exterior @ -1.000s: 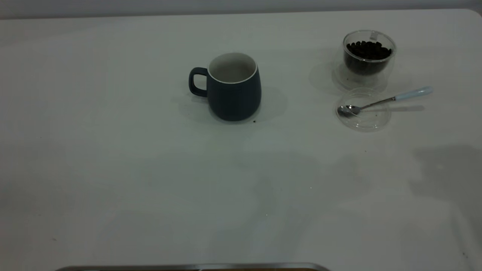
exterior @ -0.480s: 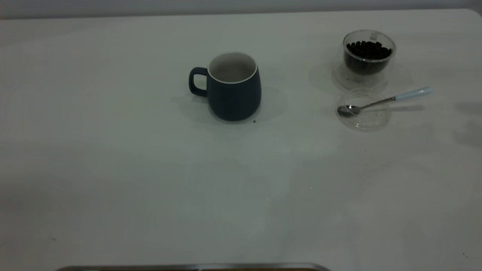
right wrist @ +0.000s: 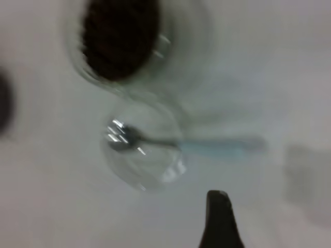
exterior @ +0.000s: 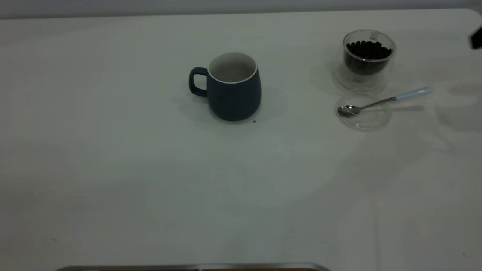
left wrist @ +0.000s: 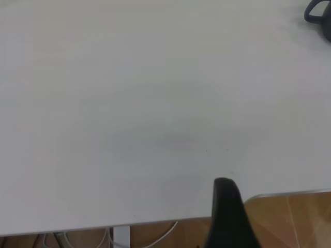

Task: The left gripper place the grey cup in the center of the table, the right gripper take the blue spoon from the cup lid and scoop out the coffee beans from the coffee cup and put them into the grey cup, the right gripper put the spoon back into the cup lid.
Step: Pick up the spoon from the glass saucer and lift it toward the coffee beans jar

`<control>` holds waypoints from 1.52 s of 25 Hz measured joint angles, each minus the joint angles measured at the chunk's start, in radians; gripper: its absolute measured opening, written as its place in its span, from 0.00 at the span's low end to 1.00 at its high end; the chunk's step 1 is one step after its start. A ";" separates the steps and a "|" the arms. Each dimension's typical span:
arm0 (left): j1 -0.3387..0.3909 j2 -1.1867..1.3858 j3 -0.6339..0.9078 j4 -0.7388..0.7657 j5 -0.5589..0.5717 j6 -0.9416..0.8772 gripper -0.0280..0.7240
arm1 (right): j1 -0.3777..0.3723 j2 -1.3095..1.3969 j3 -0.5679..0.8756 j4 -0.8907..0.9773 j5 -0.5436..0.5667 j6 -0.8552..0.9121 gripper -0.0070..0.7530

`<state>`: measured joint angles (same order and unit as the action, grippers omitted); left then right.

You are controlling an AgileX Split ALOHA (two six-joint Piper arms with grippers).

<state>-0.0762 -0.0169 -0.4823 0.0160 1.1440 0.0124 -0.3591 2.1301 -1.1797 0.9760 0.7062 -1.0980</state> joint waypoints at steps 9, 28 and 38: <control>0.000 0.000 0.000 0.000 0.000 -0.001 0.78 | -0.028 0.297 -0.235 0.140 0.228 -0.117 0.77; 0.000 0.000 0.000 0.000 0.000 -0.001 0.78 | -0.039 0.499 -0.399 0.123 0.409 -0.011 0.77; 0.000 0.000 0.000 0.000 0.000 -0.001 0.78 | 0.024 0.546 -0.406 0.126 0.420 -0.011 0.77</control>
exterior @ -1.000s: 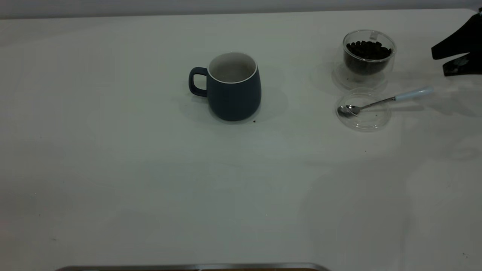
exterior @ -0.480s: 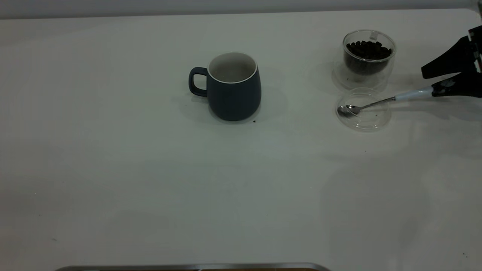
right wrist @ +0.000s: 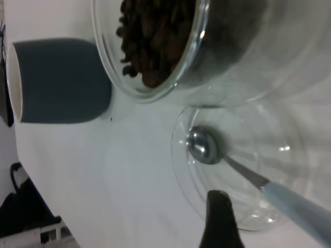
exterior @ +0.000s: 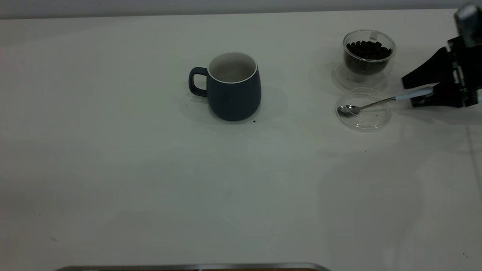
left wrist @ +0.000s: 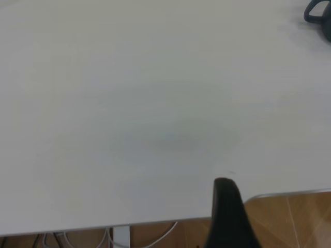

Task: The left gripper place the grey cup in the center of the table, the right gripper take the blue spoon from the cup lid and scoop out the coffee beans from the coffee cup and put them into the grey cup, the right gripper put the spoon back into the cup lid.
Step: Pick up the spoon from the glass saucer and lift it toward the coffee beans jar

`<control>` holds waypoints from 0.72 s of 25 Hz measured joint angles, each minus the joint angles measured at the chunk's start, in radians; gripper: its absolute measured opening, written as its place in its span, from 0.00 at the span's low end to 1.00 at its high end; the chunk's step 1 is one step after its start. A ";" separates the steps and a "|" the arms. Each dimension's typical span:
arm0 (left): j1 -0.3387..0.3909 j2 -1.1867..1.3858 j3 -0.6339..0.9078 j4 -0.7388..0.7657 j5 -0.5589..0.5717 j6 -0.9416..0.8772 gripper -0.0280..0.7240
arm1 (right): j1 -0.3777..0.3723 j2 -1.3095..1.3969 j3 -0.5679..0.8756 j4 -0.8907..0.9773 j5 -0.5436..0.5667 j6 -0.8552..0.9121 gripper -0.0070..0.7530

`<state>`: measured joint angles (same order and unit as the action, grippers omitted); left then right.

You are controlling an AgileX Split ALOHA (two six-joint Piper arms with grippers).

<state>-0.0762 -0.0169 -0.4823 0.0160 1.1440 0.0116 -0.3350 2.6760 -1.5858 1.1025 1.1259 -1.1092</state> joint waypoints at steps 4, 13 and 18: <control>0.000 0.000 0.000 0.000 0.000 0.000 0.78 | 0.016 0.006 0.000 0.017 -0.006 -0.001 0.74; 0.000 0.000 0.000 0.000 0.000 0.000 0.78 | 0.016 0.012 -0.001 0.015 -0.011 -0.002 0.54; 0.000 0.000 0.000 0.000 0.000 0.000 0.78 | 0.016 0.012 -0.001 0.016 0.003 -0.002 0.23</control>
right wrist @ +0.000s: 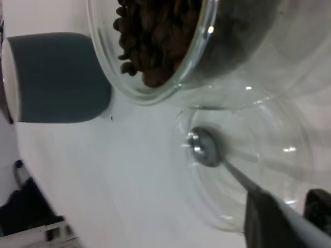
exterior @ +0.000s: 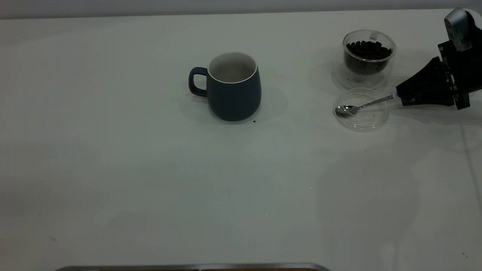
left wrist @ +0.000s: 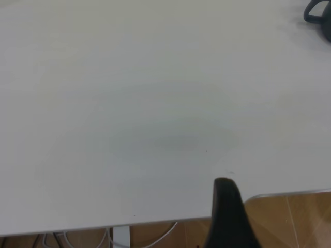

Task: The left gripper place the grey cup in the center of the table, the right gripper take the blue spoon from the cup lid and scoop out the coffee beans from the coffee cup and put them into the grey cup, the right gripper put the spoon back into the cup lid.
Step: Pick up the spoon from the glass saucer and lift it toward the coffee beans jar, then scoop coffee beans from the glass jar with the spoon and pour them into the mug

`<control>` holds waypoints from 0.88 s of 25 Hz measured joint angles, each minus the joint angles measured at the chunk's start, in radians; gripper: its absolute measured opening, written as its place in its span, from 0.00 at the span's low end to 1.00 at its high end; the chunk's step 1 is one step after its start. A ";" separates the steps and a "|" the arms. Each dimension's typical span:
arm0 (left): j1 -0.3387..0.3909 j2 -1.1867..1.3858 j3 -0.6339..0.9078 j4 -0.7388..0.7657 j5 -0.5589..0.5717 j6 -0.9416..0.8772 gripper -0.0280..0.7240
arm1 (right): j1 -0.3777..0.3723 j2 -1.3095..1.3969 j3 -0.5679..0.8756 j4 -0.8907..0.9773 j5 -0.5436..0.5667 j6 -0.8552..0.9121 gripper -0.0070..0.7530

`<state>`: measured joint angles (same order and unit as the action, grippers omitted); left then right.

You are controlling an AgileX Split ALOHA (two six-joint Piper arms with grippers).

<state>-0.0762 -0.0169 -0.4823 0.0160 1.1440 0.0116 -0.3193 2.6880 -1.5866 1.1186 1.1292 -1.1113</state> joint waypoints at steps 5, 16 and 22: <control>0.000 0.000 0.000 0.000 0.000 0.000 0.78 | 0.000 -0.003 0.000 -0.002 0.044 -0.008 0.14; 0.000 0.000 0.000 -0.001 0.000 0.000 0.78 | 0.000 -0.193 0.000 -0.090 0.034 -0.004 0.14; 0.000 0.000 0.000 -0.001 0.000 0.000 0.78 | 0.000 -0.313 0.000 -0.048 0.040 -0.004 0.14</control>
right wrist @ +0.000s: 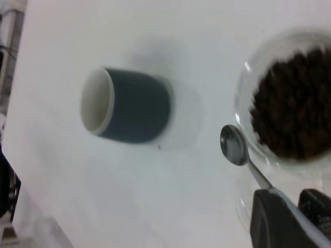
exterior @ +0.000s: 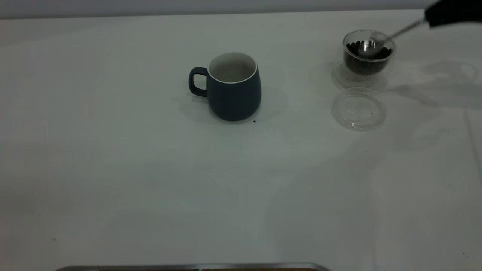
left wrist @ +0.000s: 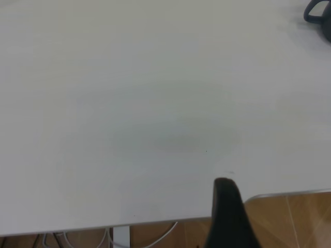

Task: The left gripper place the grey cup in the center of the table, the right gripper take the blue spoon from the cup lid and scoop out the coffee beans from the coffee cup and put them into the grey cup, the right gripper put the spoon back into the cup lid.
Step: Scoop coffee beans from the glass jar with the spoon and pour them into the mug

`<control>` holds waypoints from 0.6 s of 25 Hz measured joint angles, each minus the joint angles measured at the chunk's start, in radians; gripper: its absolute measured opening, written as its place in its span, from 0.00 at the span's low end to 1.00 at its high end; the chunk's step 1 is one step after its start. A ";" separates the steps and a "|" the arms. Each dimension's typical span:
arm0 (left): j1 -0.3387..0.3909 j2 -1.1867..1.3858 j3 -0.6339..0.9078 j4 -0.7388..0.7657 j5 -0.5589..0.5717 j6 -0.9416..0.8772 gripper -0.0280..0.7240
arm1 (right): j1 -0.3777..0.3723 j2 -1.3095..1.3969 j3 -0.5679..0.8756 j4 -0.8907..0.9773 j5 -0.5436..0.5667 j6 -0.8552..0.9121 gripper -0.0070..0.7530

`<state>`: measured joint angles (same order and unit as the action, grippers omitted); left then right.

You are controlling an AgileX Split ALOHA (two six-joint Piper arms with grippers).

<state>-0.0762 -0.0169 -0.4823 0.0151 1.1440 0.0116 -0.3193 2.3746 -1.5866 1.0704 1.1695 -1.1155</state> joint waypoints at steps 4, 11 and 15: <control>0.000 0.000 0.000 0.000 0.000 0.000 0.78 | 0.000 -0.012 -0.025 0.052 0.004 -0.013 0.14; 0.000 0.000 0.000 0.000 0.000 0.000 0.78 | 0.000 0.015 -0.031 0.074 -0.103 -0.013 0.14; 0.000 0.000 0.000 0.000 0.000 0.000 0.78 | 0.000 0.069 -0.031 0.077 -0.113 0.001 0.14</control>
<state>-0.0762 -0.0169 -0.4823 0.0151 1.1440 0.0116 -0.3193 2.4433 -1.6179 1.1469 1.0563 -1.1142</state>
